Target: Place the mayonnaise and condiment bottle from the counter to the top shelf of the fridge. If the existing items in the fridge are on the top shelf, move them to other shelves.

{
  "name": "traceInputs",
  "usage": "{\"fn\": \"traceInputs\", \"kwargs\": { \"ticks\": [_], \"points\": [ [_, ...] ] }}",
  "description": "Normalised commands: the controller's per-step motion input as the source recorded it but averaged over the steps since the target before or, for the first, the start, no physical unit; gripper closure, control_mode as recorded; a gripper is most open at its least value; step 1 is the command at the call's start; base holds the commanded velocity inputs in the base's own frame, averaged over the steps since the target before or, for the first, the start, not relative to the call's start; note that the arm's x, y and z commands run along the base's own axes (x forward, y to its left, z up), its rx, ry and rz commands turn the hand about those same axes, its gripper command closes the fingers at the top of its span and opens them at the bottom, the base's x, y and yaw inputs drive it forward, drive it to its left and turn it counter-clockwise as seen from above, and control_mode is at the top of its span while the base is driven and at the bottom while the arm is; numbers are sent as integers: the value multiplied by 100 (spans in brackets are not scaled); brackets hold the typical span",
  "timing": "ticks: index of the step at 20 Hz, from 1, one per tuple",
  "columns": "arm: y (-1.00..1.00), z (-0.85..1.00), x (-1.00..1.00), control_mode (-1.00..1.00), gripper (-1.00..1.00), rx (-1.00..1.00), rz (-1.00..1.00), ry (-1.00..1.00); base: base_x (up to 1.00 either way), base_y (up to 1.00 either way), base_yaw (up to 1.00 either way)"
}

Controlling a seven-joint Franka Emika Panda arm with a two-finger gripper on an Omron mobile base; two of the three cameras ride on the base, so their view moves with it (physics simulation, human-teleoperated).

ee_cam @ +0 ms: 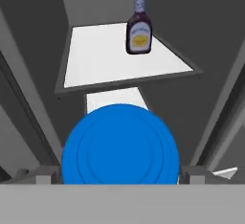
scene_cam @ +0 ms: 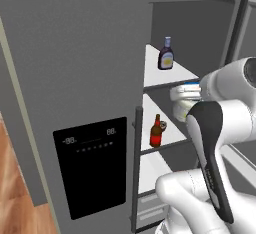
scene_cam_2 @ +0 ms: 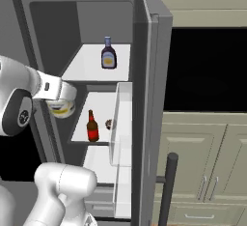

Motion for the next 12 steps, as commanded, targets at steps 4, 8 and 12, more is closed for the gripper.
{"fn": "traceInputs", "kwargs": {
  "ticks": [4,8,12],
  "points": [
    [-12,60,64,-100,100,-5,1,-26,0,0,0],
    [-2,37,77,-100,100,3,14,-3,0,0,0],
    [0,4,81,-100,100,4,27,3,0,0,0]
  ]
}}
